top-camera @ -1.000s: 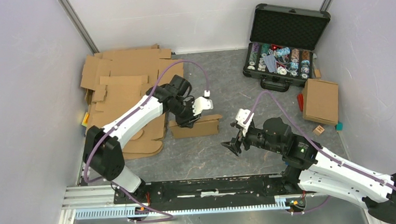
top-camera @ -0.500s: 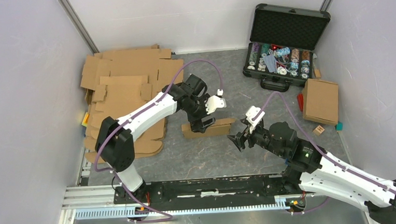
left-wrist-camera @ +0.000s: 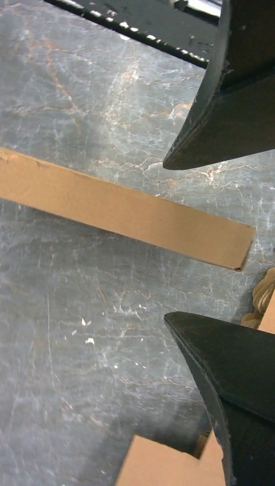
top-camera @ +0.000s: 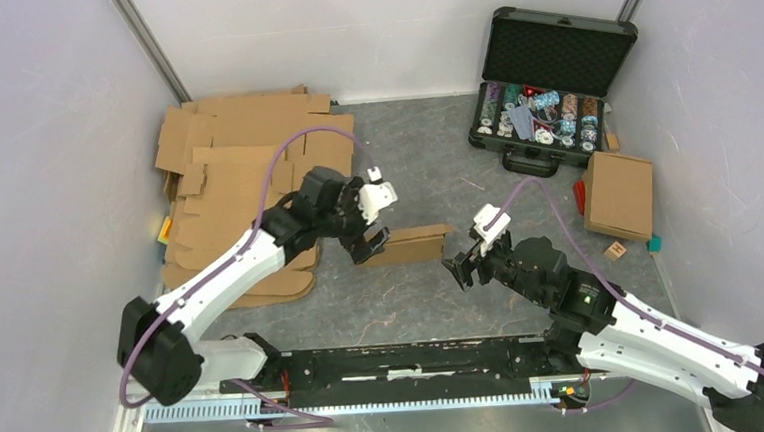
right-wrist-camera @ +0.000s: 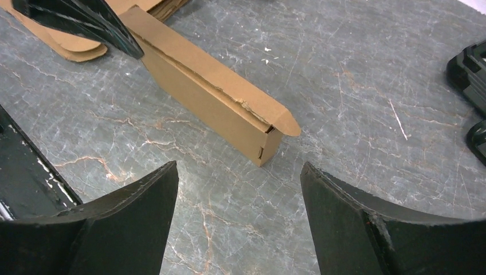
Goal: Fold the paper box
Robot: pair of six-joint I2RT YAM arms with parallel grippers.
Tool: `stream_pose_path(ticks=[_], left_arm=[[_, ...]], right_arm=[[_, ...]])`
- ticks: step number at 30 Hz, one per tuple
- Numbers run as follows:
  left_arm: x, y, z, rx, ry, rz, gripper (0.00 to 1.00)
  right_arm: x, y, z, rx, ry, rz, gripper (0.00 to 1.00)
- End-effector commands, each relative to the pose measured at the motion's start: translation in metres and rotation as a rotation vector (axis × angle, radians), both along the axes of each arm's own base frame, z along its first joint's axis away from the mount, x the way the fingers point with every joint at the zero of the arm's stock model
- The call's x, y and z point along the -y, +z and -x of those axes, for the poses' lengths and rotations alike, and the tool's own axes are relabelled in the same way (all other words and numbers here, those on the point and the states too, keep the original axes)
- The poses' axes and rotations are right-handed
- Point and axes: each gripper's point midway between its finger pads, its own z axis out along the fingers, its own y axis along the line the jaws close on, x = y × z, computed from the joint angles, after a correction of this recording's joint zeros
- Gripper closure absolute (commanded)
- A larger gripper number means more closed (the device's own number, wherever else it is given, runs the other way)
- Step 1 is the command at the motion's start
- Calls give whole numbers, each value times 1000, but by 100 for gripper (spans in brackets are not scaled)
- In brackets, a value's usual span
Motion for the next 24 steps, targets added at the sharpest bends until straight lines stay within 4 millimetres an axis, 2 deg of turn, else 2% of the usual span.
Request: stream_pose_path(ticks=[1, 3, 6, 8, 14, 16, 24], left_arm=[[-8, 19, -15, 79, 166, 205, 0], [-20, 20, -17, 118, 235, 270, 0], [-33, 7, -12, 158, 250, 324, 0], [-31, 7, -11, 195, 219, 334, 0], [-33, -19, -14, 189, 215, 291, 1], [-31, -19, -12, 204, 199, 314, 3], [-20, -24, -5, 122, 178, 356, 14]], right_arm=[[-5, 10, -6, 8, -21, -30, 17], [-8, 10, -8, 0, -19, -23, 17], [-11, 11, -10, -8, -21, -22, 17], [-13, 13, -11, -7, -22, -23, 17], [-13, 30, -14, 16, -30, -31, 16], [-11, 32, -16, 26, -43, -22, 17], [6, 24, -33, 57, -143, 98, 18]])
